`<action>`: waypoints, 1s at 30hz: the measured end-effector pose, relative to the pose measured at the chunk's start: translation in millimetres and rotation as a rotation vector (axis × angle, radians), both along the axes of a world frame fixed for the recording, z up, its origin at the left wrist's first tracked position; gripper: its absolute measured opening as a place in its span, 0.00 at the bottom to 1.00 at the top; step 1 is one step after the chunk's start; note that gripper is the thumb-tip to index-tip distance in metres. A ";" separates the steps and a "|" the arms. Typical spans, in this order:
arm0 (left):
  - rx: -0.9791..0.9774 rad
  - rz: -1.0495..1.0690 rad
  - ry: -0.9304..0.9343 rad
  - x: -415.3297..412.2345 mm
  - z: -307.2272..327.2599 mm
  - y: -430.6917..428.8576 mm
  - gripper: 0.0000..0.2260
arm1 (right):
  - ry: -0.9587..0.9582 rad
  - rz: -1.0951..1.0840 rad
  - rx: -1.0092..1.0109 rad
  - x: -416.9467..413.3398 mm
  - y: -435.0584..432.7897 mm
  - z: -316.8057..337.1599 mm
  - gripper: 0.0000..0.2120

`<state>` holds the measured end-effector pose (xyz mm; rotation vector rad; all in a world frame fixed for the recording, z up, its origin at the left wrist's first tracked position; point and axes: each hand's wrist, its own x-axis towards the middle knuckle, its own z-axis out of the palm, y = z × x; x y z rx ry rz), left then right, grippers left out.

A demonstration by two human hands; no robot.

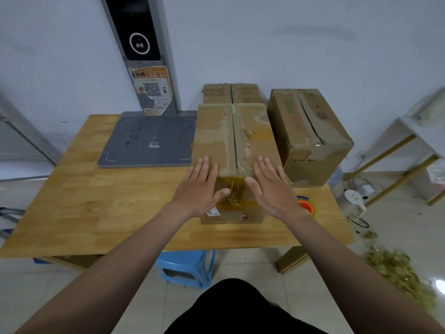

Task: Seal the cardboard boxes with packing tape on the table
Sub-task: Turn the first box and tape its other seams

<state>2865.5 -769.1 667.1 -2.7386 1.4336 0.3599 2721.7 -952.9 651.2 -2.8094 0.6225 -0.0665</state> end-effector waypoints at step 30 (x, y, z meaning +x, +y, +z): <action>-0.769 0.734 0.882 19.8 -6.8 -15.6 0.36 | -0.309 -0.660 1.073 6.7 -32.7 -14.1 0.47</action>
